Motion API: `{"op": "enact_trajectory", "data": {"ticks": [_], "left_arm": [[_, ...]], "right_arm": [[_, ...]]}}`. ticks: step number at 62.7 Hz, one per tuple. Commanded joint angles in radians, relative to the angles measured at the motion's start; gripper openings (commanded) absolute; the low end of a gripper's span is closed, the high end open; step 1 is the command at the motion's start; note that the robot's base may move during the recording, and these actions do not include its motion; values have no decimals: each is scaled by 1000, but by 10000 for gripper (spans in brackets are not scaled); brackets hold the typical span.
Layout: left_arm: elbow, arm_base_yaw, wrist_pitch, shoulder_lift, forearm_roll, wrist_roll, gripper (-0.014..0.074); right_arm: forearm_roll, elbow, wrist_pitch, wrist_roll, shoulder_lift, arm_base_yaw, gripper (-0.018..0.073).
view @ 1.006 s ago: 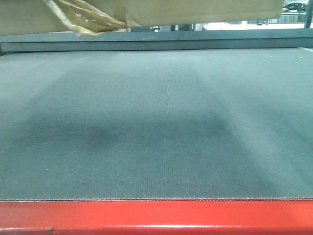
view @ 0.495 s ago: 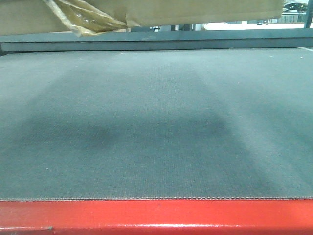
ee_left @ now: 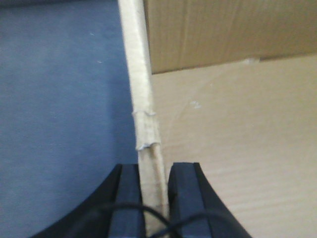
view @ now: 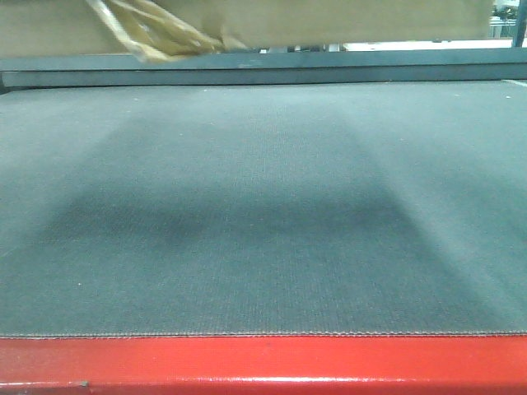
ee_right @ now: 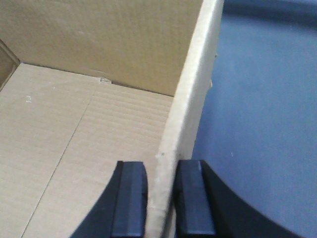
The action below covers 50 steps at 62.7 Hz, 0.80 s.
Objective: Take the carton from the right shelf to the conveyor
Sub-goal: 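Lower the carton onto the belt and open both grippers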
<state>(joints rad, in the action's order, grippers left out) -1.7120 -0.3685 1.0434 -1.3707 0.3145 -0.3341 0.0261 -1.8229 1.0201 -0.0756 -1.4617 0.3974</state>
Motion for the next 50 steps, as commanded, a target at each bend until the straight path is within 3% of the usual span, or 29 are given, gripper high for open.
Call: {"op": "enact_trajectory", "data": {"ticks": [1,9,28,36,42,50], "left_arm": [[-2,54,-61,-38,1,19,-18],[-2,84,-76,-133,0,19,-18],[-2,84,-166,-308,4,19,-15],[-2,84,-188,-355,4,19,60],[-2,84,-193,-370,4,19,202],[-2,84,-195,-370,4,19,446]], "right_arm": [[-5,-10,-5,6,-26,-49,-69],[-5,-10,-11,6,-98,-87,-69],[-5,-10,-116,6,-276,-87,-69],[-5,-10,-131,6,-333,-87,-45],[-5,-10,-128,6,-358,-87,88],[-5,-10,-122,6,-364,-87,405]]}}
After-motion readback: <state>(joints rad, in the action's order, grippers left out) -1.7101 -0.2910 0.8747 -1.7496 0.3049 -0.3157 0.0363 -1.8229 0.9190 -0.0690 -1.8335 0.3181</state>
